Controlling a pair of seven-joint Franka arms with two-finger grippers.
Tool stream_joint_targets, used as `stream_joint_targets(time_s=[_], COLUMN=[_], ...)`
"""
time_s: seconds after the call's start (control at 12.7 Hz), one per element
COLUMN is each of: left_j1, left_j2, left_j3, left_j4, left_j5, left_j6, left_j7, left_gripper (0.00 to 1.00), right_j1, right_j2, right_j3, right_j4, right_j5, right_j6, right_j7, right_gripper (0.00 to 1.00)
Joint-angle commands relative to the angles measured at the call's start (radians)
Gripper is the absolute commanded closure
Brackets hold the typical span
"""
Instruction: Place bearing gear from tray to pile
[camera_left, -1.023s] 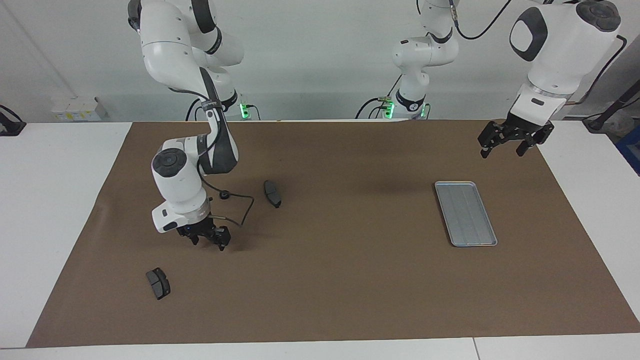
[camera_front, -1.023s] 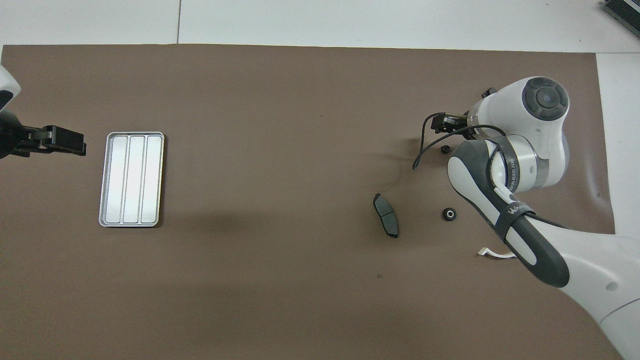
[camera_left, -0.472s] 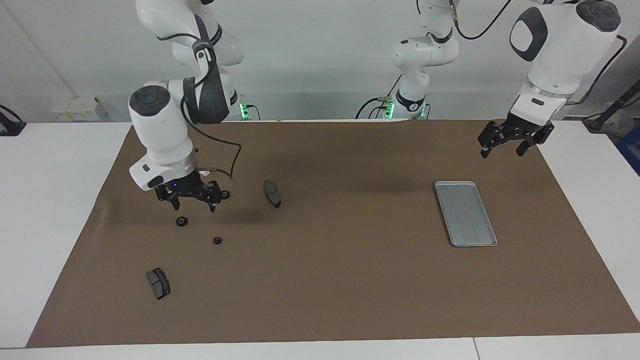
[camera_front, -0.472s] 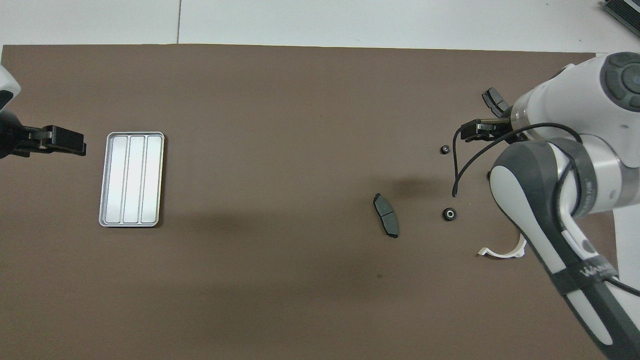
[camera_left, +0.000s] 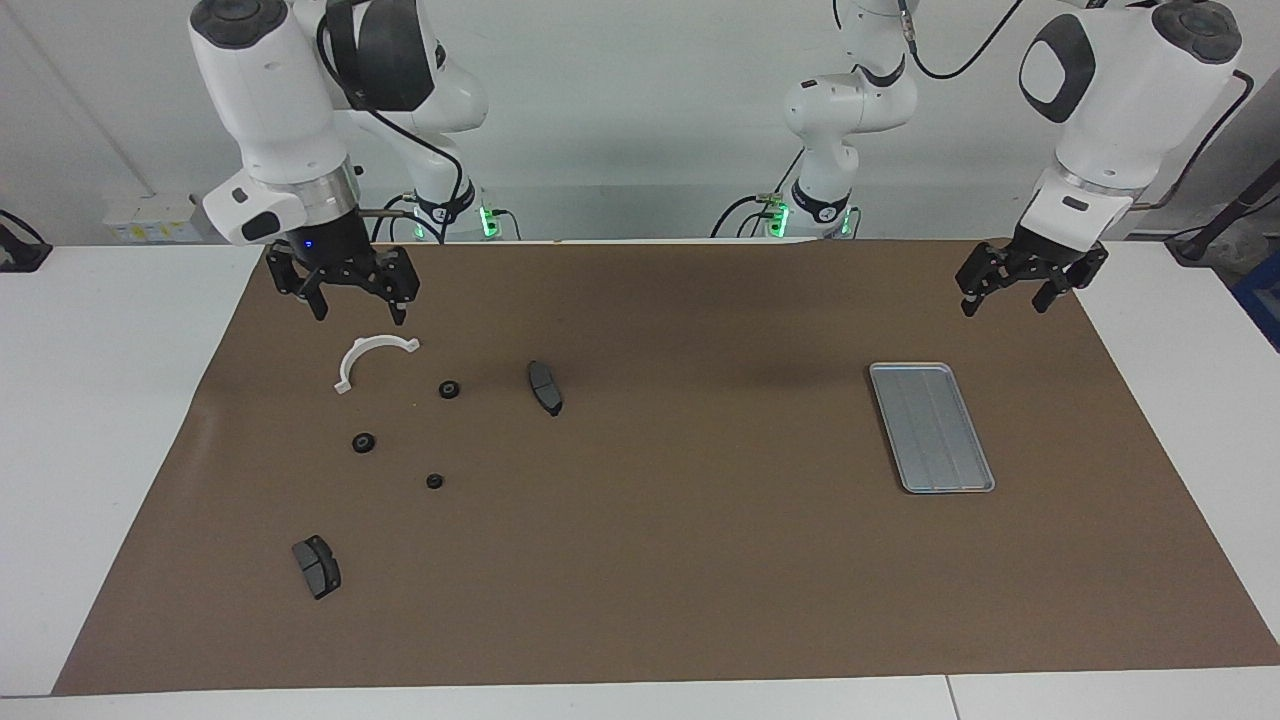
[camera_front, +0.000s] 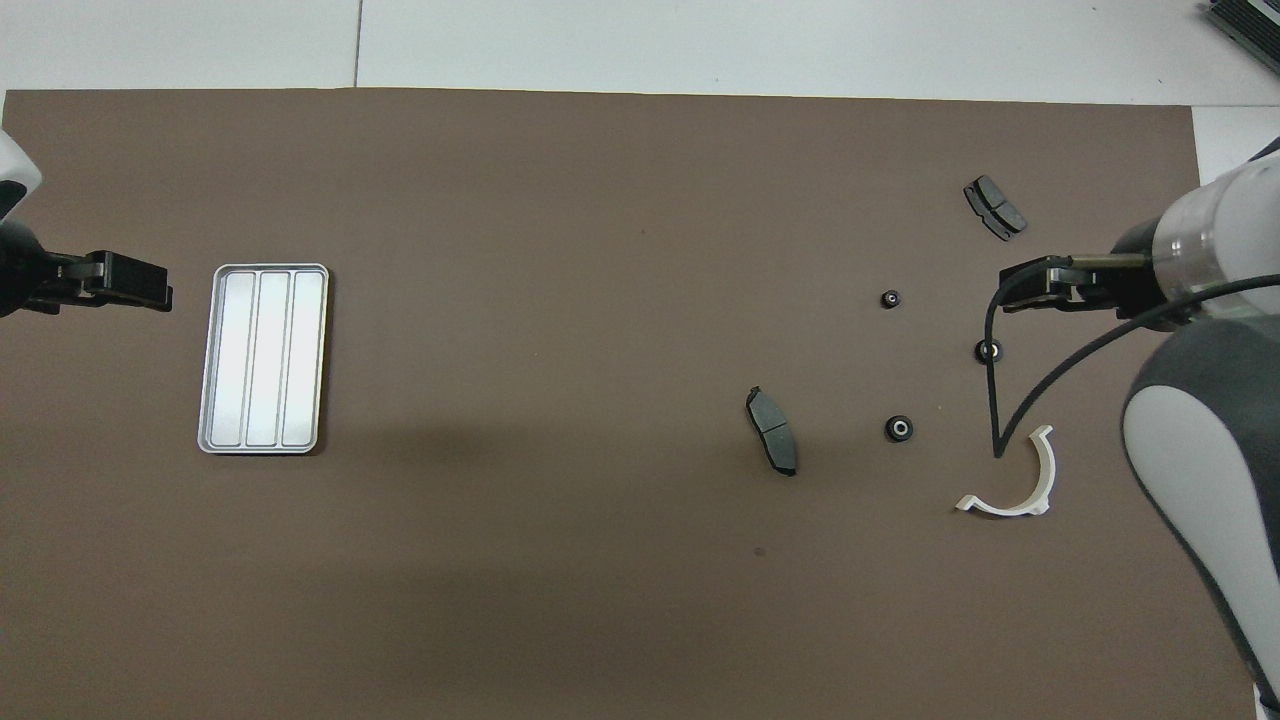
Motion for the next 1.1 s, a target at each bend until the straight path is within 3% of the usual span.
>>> stream_joint_targets(time_s=[0.0, 0.39, 1.02], left_j1=[0.007, 0.007, 0.007], left_j2=[-0.012, -0.012, -0.012], left_j3=[-0.003, -0.003, -0.003], left_j4=[0.001, 0.001, 0.001], left_j5=[0.011, 0.011, 0.011], left_j6=[-0.019, -0.019, -0.019], left_j7=[0.003, 0.003, 0.005], left_gripper=[0.00, 0.00, 0.00], right_j1=[-0.034, -0.051, -0.045], right_j2=[0.031, 0.032, 0.009], right_j3=[0.003, 0.004, 0.006], right_j4=[0.115, 0.157, 0.115], right_j5=[0.024, 0.028, 0.030], right_j6=[-0.116, -0.258, -0.236], right_j7=[-0.085, -0.090, -0.073], right_gripper=[0.00, 0.00, 0.00])
